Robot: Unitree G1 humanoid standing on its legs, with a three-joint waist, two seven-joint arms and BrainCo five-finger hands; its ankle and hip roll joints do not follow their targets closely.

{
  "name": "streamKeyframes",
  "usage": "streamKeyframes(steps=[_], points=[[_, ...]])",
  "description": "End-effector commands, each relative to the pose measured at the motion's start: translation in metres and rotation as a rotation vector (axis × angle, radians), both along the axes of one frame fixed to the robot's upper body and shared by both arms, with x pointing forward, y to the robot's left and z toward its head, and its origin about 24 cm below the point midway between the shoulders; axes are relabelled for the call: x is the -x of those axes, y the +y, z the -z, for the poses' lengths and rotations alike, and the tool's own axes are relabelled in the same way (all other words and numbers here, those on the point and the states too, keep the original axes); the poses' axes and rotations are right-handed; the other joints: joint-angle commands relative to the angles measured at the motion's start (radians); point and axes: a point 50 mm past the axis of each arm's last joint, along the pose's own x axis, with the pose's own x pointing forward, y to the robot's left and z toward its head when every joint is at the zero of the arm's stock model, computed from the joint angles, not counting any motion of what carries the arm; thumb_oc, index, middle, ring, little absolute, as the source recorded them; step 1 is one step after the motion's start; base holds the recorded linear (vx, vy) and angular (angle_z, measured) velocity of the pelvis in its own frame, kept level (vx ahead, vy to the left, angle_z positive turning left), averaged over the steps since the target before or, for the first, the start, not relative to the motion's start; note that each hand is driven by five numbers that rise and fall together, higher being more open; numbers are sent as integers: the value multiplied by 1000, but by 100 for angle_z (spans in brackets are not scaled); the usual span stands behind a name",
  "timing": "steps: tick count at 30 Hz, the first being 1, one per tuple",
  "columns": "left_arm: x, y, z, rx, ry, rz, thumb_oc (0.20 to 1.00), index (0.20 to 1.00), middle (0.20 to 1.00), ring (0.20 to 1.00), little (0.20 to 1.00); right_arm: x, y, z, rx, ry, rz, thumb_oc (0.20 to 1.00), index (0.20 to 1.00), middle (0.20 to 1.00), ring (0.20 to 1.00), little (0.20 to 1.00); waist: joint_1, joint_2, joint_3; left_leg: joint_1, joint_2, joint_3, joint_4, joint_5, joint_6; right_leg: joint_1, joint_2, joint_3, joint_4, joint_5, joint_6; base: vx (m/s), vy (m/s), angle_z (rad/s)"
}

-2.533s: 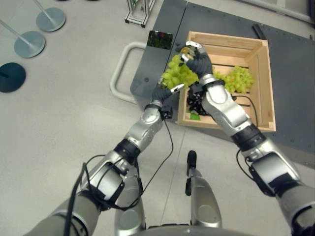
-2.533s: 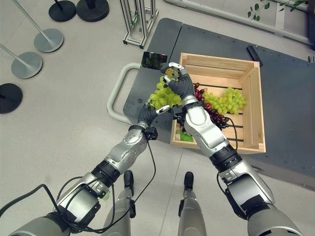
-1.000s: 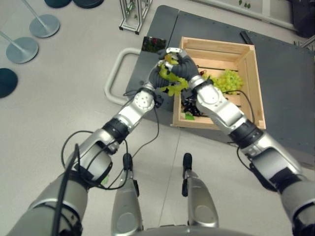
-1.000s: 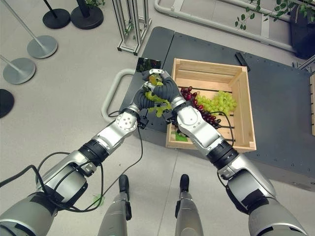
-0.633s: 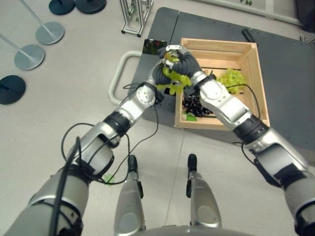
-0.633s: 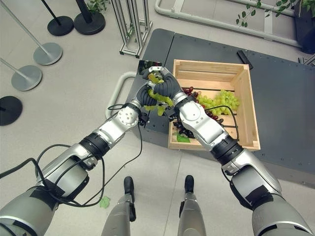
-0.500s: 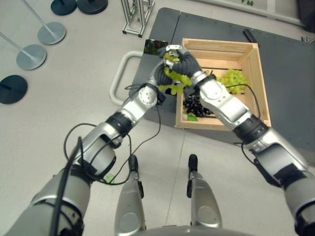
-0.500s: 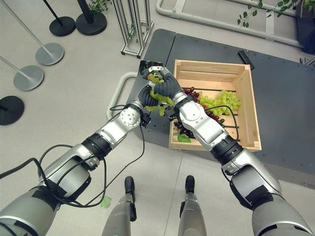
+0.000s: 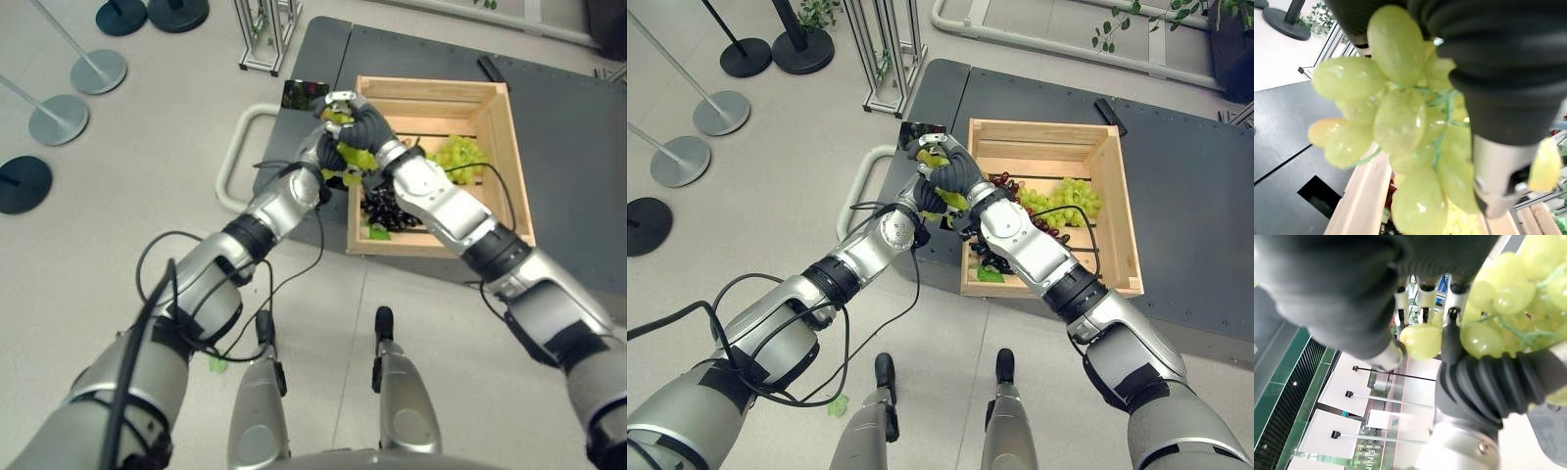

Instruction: Pick up the fruits from the basket on one side to the basket on the other side

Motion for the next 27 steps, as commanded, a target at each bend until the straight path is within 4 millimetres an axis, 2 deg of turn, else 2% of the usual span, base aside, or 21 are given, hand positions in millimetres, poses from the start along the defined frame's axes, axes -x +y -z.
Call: streamKeyframes(steps=[1, 2, 3, 12, 27], points=[[9, -47, -18, -90, -87, 96, 1000, 1000, 1000, 1000, 1000, 26, 52, -46, -69, -170, -232, 200, 200, 200, 200, 200, 7, 3, -93, -49, 4, -34, 81, -101, -9, 5, -29, 8, 106, -208, 23, 0, 0, 0], [9, -47, -15, -100, -80, 89, 545, 545, 545, 545, 545, 26, 53, -46, -72, -168, -235, 200, 200, 200, 200, 200, 6, 2, -93, -49, 3, -35, 81, -101, -9, 4, -29, 9, 106, -208, 23, 0, 0, 0], [8, -47, -14, -98, -78, 84, 200, 200, 200, 200, 200, 26, 53, -46, -75, -166, -236, 200, 200, 200, 200, 200, 5, 3, -94, -48, 4, -35, 80, -101, -9, 3, -30, 9, 107, -208, 23, 0, 0, 0], [7, -41, -12, 73, -58, 46, 200, 200, 200, 200, 200, 28, 48, -44, -135, -164, -230, 200, 200, 200, 200, 200, 5, 2, -91, -52, 2, -34, 82, -100, -8, 0, -28, 8, 111, -209, 20, 0, 0, 0], [8, -32, -17, 220, -71, 37, 200, 200, 200, 200, 200, 26, 39, -39, -158, -166, -182, 200, 200, 200, 200, 200, 8, 5, -96, -52, 1, -36, 85, -102, -6, -3, -27, 6, 116, -211, 17, 0, 0, 0]])
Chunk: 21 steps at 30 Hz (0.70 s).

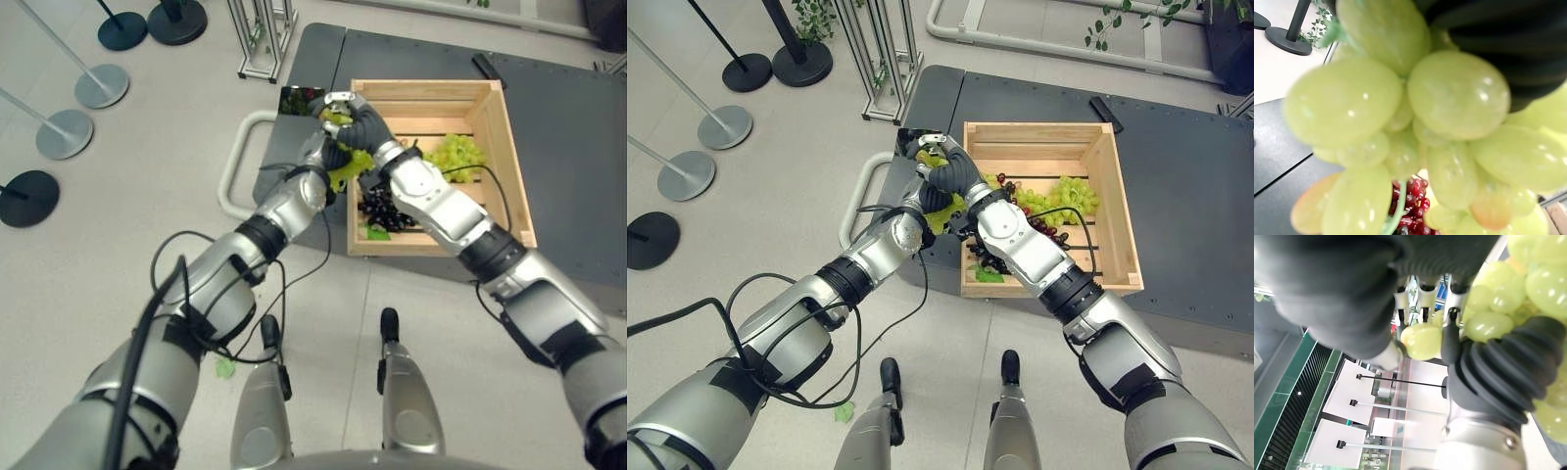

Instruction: Pick up the fruits from the basket on one side to the basket on the other side

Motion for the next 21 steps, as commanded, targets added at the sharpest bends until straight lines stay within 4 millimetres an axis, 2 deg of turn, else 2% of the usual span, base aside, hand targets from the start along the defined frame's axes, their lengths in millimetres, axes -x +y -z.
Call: streamKeyframes(steps=[1, 5, 6, 7, 8, 12, 14, 15, 16, 21], points=[[8, -26, -22, 154, -73, 90, 200, 200, 200, 200, 200, 25, 34, -38, -129, -169, -182, 200, 200, 200, 200, 200, 8, -19, -83, -54, 1, -42, 84, -100, -7, 0, -26, -3, 116, -211, 16, 0, 0, 0], [9, -26, -23, 201, -67, 101, 200, 200, 200, 200, 200, 25, 33, -37, -128, -166, -173, 200, 200, 200, 200, 200, 9, -18, -85, -52, 1, -43, 82, -98, -8, 2, -25, -4, 115, -212, 16, 0, 0, 0], [9, -25, -23, 231, -59, 106, 200, 200, 200, 200, 200, 24, 32, -37, -128, -168, -168, 244, 244, 244, 244, 244, 10, -18, -86, -51, 2, -42, 80, -98, -8, 2, -25, -4, 115, -212, 16, 0, 0, 0], [9, -24, -24, 278, -43, 113, 200, 200, 200, 200, 200, 24, 31, -37, -133, -168, -163, 655, 655, 655, 655, 655, 10, -17, -86, -50, 2, -42, 79, -98, -8, 2, -25, -4, 116, -212, 16, 0, 0, 0], [9, -24, -23, 308, -32, 122, 200, 200, 200, 200, 200, 24, 30, -38, -136, -172, -158, 1000, 1000, 1000, 1000, 1000, 10, -16, -87, -48, 2, -42, 77, -98, -8, 2, -24, -4, 117, -213, 16, 0, 0, 0], [11, -15, -27, 491, -2, 156, 200, 200, 200, 200, 200, 25, 22, -37, -172, -170, -140, 1000, 1000, 1000, 1000, 1000, 10, -13, -87, -44, 3, -42, 73, -96, -9, 1, -23, -1, 119, -214, 15, 0, 0, 0], [15, -3, -26, 651, 5, 168, 200, 200, 200, 200, 200, 28, 11, -34, -217, -173, -123, 1000, 1000, 1000, 1000, 1000, 10, -6, -82, -41, 4, -40, 68, -93, -10, -2, -20, 2, 121, -214, 13, 0, 0, 0], [15, -3, -25, 652, 6, 168, 200, 200, 200, 200, 200, 28, 11, -34, -217, -172, -123, 1000, 1000, 1000, 1000, 1000, 11, -6, -83, -40, 4, -40, 67, -93, -10, -2, -20, 2, 121, -215, 13, 0, 0, 0], [16, 4, -25, 724, 7, 172, 200, 200, 200, 200, 200, 30, 5, -34, -239, -179, -117, 1000, 1000, 1000, 1000, 1000, 10, -2, -80, -40, 4, -39, 66, -93, -10, -3, -19, 3, 122, -215, 12, 0, 0, 0], [25, 32, -10, 883, 11, 155, 200, 200, 200, 200, 200, 43, -17, -18, -304, -176, -106, 1000, 1000, 1000, 1000, 1000, 4, 13, -75, -33, 15, -33, 57, -89, -14, -13, -9, 11, 125, -220, 7, -9, -26, -5]])
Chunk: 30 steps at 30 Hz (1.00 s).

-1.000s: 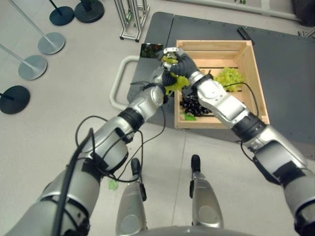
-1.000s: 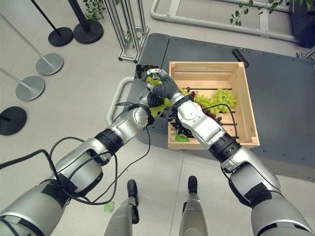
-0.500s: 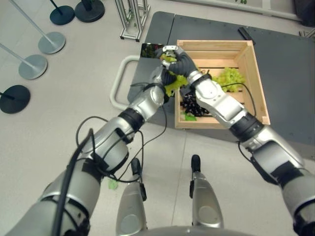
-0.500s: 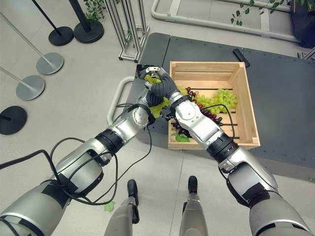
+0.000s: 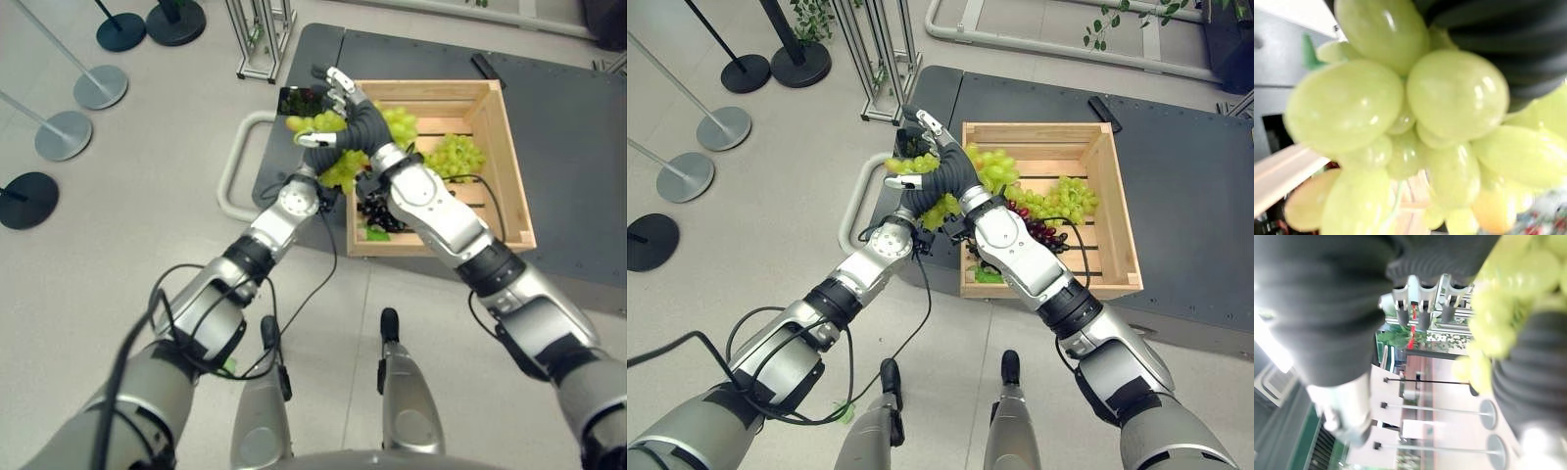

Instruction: Pick up the fruits from the basket on one side to the basket on the other side

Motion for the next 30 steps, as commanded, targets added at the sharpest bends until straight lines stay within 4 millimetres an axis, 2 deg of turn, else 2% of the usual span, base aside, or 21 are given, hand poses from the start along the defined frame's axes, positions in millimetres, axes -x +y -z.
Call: streamKeyframes(steps=[1, 2, 4, 5, 9, 12, 15, 17, 19, 20, 21, 22, 23, 24, 25, 27, 29, 30], points=[[8, 8, -36, 220, -173, 17, 200, 200, 200, 200, 200, 20, -15, -12, -134, -107, -30, 1000, 1000, 1000, 1000, 1000, 2, 16, -77, -44, 20, -34, 53, -80, -14, -19, -1, 3, 119, -211, 1, -8, -33, -3], [8, 8, -35, 220, -170, 17, 200, 200, 200, 200, 200, 20, -15, -11, -134, -105, -30, 1000, 1000, 1000, 1000, 1000, 4, 16, -80, -44, 21, -33, 52, -80, -14, -20, -1, 4, 119, -211, 1, -2, -44, -3], [13, 22, -25, 266, -157, -9, 200, 200, 200, 200, 200, 25, -25, -4, -150, -107, -7, 1000, 1000, 1000, 1000, 1000, -2, 23, -83, -39, 28, -29, 44, -76, -19, -21, 10, 8, 116, -216, -3, 13, -51, -3], [19, 34, -16, 322, -157, -43, 200, 200, 200, 200, 200, 30, -38, 2, -165, -117, 35, 1000, 1000, 1000, 1000, 1000, -7, 32, -83, -34, 36, -26, 43, -73, -23, -23, 20, 9, 123, -224, -11, 19, -54, -8], [28, 46, -4, 388, -148, -71, 200, 200, 200, 200, 200, 37, -51, 9, -190, -124, 76, 1000, 1000, 1000, 1000, 1000, -10, 46, -88, -25, 48, -21, 42, -71, -30, -23, 31, 7, 133, -237, -19, 29, -65, -15], [53, 67, 21, 513, -131, -115, 200, 200, 200, 200, 200, 45, -69, 36, -247, -58, 147, 1000, 1000, 1000, 1000, 1000, -14, 73, -92, -4, 74, -20, 50, -58, -52, 5, 57, -6, 133, -267, -46, 46, -114, -10], [65, 75, 31, 556, -125, -129, 200, 200, 200, 200, 200, 46, -75, 50, -271, -10, 169, 1000, 1000, 1000, 1000, 1000, -11, 85, -91, 2, 88, -28, 59, -42, -67, 32, 75, -21, 115, -281, -64, 29, -113, -8], [80, 84, 42, 600, -118, -137, 200, 200, 200, 200, 200, 46, -82, 59, -255, 17, 203, 1000, 1000, 1000, 1000, 1000, 9, 97, -91, 1, 99, -47, 66, -4, -87, 77, 98, -48, 73, -296, -86, 45, -191, -1], [81, 84, 42, 600, -116, -137, 200, 200, 200, 200, 200, 47, -82, 60, -255, 19, 203, 1000, 1000, 1000, 1000, 1000, 6, 99, -91, 3, 100, -51, 66, -3, -88, 83, 100, -52, 67, -294, -87, 20, -142, 10], [94, 92, 55, 623, -92, -158, 200, 200, 200, 200, 200, 48, -89, 69, -242, 42, 232, 1000, 1000, 1000, 1000, 1000, 31, 113, -90, -12, 111, -69, 47, 88, -115, 121, 125, -91, 30, -309, -107, 8, -171, 15], [95, 92, 55, 623, -90, -158, 200, 200, 200, 200, 200, 49, -89, 69, -242, 44, 232, 1000, 1000, 1000, 1000, 1000, 28, 114, -91, -11, 111, -72, 44, 91, -116, 124, 126, -95, 28, -308, -108, -21, -229, 25], [98, 96, 58, 622, -87, -175, 200, 200, 200, 200, 200, 49, -92, 72, -239, 49, 248, 1000, 1000, 1000, 1000, 1000, 33, 115, -91, -34, 116, -68, 38, 144, -124, 133, 130, -114, 16, -311, -112, -62, -139, 33], [100, 99, 60, 612, -83, -178, 200, 200, 200, 200, 200, 50, -94, 73, -230, 49, 265, 1000, 1000, 1000, 1000, 1000, 36, 104, -90, -57, 112, -43, 48, 145, -117, 133, 124, -132, 18, -323, -117, -150, -330, 61], [104, 105, 66, 593, -70, -200, 200, 200, 200, 200, 200, 51, -96, 77, -227, 54, 290, 1000, 1000, 1000, 1000, 1000, 43, 88, -94, -86, 113, -22, 86, 116, -105, 121, 118, -163, 24, -326, -119, -130, -269, 75], [104, 105, 66, 593, -70, -200, 200, 200, 200, 200, 200, 51, -96, 77, -227, 53, 290, 1000, 1000, 1000, 1000, 1000, 42, 89, -97, -91, 114, -23, 85, 120, -104, 117, 119, -164, 22, -321, -119, -149, -274, 86], [115, 111, 77, 587, -43, -227, 200, 200, 200, 200, 200, 51, -97, 85, -203, 77, 306, 1000, 1000, 1000, 1000, 1000, 42, 77, -106, -48, 111, 0, 136, 8, -78, 123, 111, -200, 15, -300, -115, -116, -167, 95], [115, 111, 77, 587, -43, -227, 200, 200, 200, 200, 200, 51, -97, 85, -202, 77, 306, 1000, 1000, 1000, 1000, 1000, 40, 79, -109, -52, 111, -2, 134, 12, -76, 122, 112, -202, 10, -294, -115, -64, -72, 125], [120, 114, 81, 587, -32, -235, 200, 200, 200, 200, 200, 53, -100, 89, -199, 91, 321, 1000, 1000, 1000, 1000, 1000, 37, 70, -113, -5, 119, 12, 189, -83, -53, 130, 98, -237, 22, -295, -116, -104, -89, 104]])
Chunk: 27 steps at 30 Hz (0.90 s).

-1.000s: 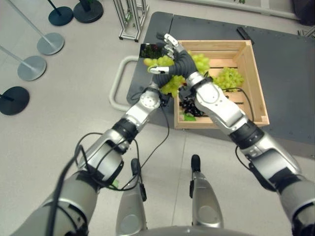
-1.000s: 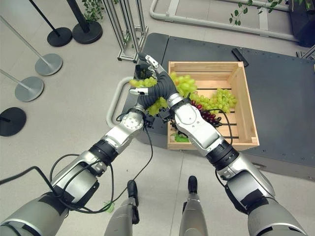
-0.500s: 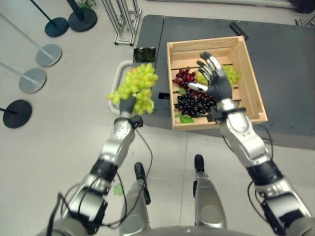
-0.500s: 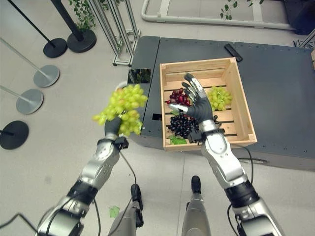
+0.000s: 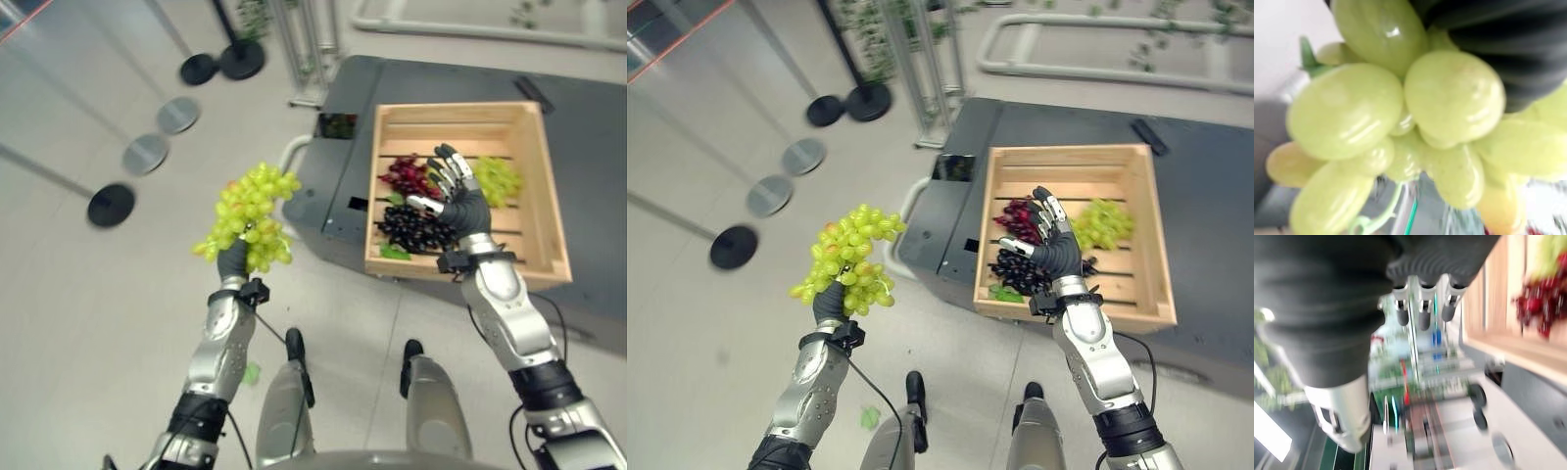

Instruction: Pick up the fruits from the basket on one side to the basket on the other side

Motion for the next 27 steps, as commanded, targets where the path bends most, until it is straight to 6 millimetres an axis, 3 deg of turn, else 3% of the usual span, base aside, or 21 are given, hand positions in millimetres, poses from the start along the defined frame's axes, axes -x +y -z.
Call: streamKeyframes(steps=[1, 2, 3, 9, 12, 13, 14, 16, 19, 20, 21, 22, 23, 27], points=[[-3, 9, -40, -21, -216, -4, 200, 200, 200, 200, 200, 3, 4, -16, 1, -114, -18, 1000, 1000, 1000, 1000, 1000, -26, -60, -51, 27, 27, 11, 238, -81, -41, 199, 34, -133, -356, 17, 38, -184, -99, 87], [0, 12, -40, -22, -222, -11, 200, 200, 200, 200, 200, 3, 3, -13, 2, -100, -18, 1000, 1000, 1000, 1000, 1000, -23, -68, -63, 62, -5, 19, 280, -162, -26, 197, 18, -173, -352, 26, 39, -129, -35, 85], [0, 12, -40, -22, -222, -12, 200, 200, 200, 200, 200, 3, 3, -13, 2, -99, -18, 1000, 1000, 1000, 1000, 1000, -24, -67, -62, 61, -5, 17, 283, -165, -26, 199, 18, -174, -351, 25, 40, -132, 6, 86], [5, 15, -41, -35, -227, -14, 200, 200, 200, 200, 200, 5, -2, -6, -20, -66, -12, 1000, 1000, 1000, 1000, 1000, -26, -57, -117, 208, 31, 112, 273, -301, -23, 187, -39, -324, -305, 51, 68, -93, 106, 73], [6, 16, -43, -85, -226, -7, 200, 200, 200, 200, 200, 7, -9, -3, -32, -55, 19, 1000, 1000, 1000, 1000, 1000, -21, -63, -126, 185, 33, 131, 268, -285, -14, 187, -71, -362, -295, 83, 81, -93, 178, 104], [9, 20, -43, -128, -223, -9, 200, 200, 200, 200, 200, 8, -8, 3, -51, -31, 13, 1000, 1000, 1000, 1000, 1000, -2, -73, -136, 211, 23, 137, 199, -274, -9, 183, -89, -389, -298, 124, 99, -94, 164, 106], [9, 20, -43, -128, -223, -9, 200, 200, 200, 200, 200, 8, -8, 3, -51, -31, 13, 1000, 1000, 1000, 1000, 1000, -2, -73, -136, 211, 23, 137, 199, -274, -9, 183, -89, -389, -298, 124, 99, -197, 286, 81], [10, 24, -46, -179, -223, -14, 200, 200, 200, 200, 200, 10, -4, 9, -87, -14, 4, 1000, 1000, 1000, 1000, 1000, 20, -106, -147, 223, -24, 117, 75, -247, 12, 165, -121, -420, -310, 176, 131, -179, 235, 76], [10, 26, -48, -198, -230, -26, 200, 200, 200, 200, 200, 10, -2, 10, -95, -10, 5, 1000, 1000, 1000, 1000, 1000, 34, -129, -141, 211, -58, 101, 55, -240, 29, 155, -146, -423, -312, 198, 147, -102, 209, 93], [7, 26, -52, -220, -242, -32, 200, 200, 200, 200, 200, 10, -1, 12, -111, -6, 16, 1000, 1000, 1000, 1000, 1000, 36, -137, -127, 201, -91, 64, 38, -236, 47, 139, -161, -367, -300, 200, 170, -128, 238, 85], [6, 25, -55, -224, -255, -29, 200, 200, 200, 200, 200, 9, -1, 11, -112, -9, 22, 1000, 1000, 1000, 1000, 1000, 24, -149, -120, 187, -114, 51, 26, -207, 57, 118, -161, -303, -298, 213, 166, -134, 366, 114], [2, 20, -56, -229, -263, -6, 200, 200, 200, 200, 200, 8, -3, 12, -117, -5, 45, 1000, 1000, 1000, 1000, 1000, -8, -149, -121, 173, -152, -25, 13, -192, 69, 90, -77, -33, -298, 170, 184, -90, 205, 98], [2, 20, -56, -230, -264, -6, 200, 200, 200, 200, 200, 8, -3, 12, -118, -5, 45, 1000, 1000, 1000, 1000, 1000, -6, -151, -123, 170, -154, -22, 10, -187, 70, 85, -79, -30, -300, 175, 183, 16, 191, 92], [3, 19, -57, -271, -266, 27, 200, 200, 200, 200, 200, 11, -7, 18, -115, 15, 51, 1000, 1000, 1000, 1000, 1000, -13, -164, -143, 135, -246, -182, -8, -136, 99, 120, 97, 213, -289, 79, 126, -3, 70, 111]])
